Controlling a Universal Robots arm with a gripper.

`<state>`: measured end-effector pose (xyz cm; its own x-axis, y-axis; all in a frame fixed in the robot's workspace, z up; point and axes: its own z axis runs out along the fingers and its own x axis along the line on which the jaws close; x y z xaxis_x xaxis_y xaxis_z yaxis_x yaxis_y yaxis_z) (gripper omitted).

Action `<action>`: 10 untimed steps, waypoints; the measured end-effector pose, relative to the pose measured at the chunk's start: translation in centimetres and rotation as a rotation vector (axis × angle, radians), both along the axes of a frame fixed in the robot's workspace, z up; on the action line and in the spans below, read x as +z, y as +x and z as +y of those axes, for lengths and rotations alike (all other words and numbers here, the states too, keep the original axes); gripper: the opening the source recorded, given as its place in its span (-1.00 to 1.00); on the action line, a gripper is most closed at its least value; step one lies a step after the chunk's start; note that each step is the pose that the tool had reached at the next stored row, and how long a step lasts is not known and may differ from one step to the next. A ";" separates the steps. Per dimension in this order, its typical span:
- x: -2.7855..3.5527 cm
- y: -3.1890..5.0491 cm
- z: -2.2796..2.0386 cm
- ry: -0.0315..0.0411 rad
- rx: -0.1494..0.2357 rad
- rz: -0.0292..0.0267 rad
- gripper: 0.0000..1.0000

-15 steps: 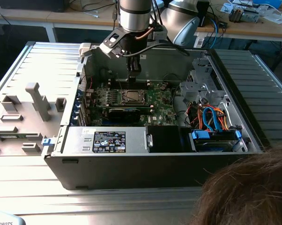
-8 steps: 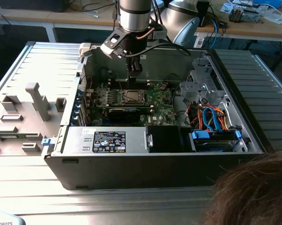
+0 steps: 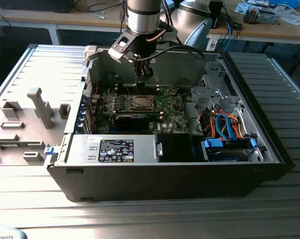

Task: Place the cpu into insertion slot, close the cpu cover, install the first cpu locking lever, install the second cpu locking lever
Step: 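Install the first cpu locking lever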

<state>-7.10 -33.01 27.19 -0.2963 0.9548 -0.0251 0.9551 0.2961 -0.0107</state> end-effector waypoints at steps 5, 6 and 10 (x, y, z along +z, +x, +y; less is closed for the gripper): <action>0.00 0.00 0.00 0.0000 0.086 0.0000 -0.79; 0.00 0.00 0.00 -0.0001 0.096 0.0000 -0.79; 0.00 0.00 0.00 0.0000 0.130 0.0000 -0.79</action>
